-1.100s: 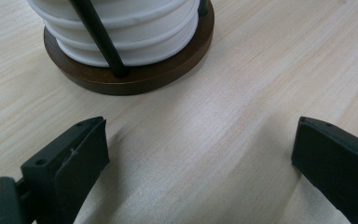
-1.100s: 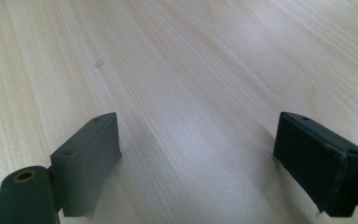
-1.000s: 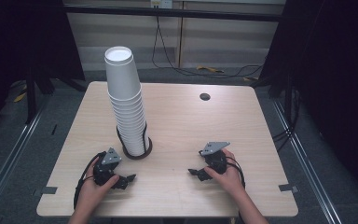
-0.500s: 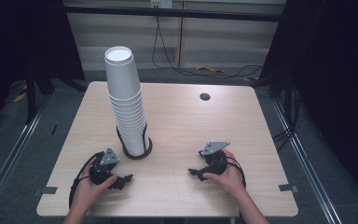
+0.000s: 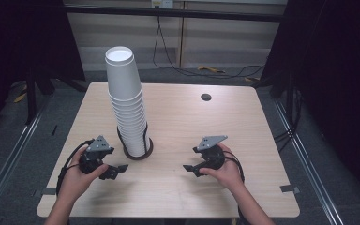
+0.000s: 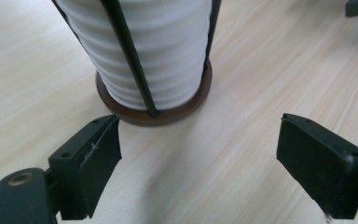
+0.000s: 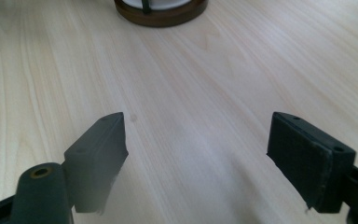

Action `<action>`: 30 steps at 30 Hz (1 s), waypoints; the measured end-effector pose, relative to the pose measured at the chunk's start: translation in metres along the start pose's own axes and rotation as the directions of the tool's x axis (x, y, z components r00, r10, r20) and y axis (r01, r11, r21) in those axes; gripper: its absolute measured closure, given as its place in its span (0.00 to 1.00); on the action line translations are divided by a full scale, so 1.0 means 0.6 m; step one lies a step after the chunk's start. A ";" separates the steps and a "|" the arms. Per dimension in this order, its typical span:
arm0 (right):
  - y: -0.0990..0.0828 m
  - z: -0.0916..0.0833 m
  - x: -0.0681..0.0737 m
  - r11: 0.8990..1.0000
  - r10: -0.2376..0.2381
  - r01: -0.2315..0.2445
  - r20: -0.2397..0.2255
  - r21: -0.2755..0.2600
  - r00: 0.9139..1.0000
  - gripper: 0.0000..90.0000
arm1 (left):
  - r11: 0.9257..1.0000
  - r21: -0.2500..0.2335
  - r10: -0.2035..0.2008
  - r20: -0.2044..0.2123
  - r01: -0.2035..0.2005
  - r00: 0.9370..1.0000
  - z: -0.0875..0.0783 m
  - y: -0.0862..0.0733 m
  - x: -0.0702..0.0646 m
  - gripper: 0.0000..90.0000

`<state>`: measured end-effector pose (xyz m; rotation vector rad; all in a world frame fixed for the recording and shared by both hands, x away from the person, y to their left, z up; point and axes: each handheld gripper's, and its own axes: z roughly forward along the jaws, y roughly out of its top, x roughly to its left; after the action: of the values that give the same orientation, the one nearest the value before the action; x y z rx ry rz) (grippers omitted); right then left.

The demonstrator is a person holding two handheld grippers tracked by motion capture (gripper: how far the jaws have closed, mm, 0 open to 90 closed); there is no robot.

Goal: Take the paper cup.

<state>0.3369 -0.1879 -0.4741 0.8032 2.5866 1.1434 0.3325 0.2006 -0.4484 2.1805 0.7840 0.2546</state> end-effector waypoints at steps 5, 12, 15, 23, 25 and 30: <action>0.027 -0.006 0.000 1.000 -0.008 0.008 -0.011 0.000 1.000 0.27 | 1.000 -0.006 -0.019 0.023 0.019 1.000 -0.018 0.021 0.011 0.17; 0.062 -0.010 0.002 1.000 -0.025 0.025 -0.038 0.000 0.999 0.30 | 1.000 0.015 -0.023 0.039 0.022 0.999 -0.040 0.051 0.027 0.17; 0.076 -0.011 0.003 1.000 -0.028 0.028 -0.056 -0.014 0.998 0.30 | 0.999 0.006 -0.051 0.054 0.051 0.997 -0.051 0.065 0.036 0.17; 0.124 -0.020 0.009 0.998 -0.034 0.028 -0.095 -0.064 0.995 0.29 | 0.993 -0.043 -0.109 0.081 0.113 0.991 -0.082 0.096 0.058 0.16; 0.135 -0.022 0.011 0.996 -0.034 0.026 -0.101 -0.083 0.994 0.29 | 0.989 -0.070 -0.124 0.094 0.131 0.988 -0.093 0.104 0.063 0.16; 0.175 -0.025 0.013 0.991 -0.034 0.018 -0.118 -0.133 0.992 0.28 | 0.983 -0.123 -0.124 0.097 0.135 0.988 -0.119 0.134 0.071 0.16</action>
<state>0.3666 -0.1349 -0.3867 0.6899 2.5742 1.3784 0.3726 0.2305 -0.3442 1.9964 0.8325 0.1370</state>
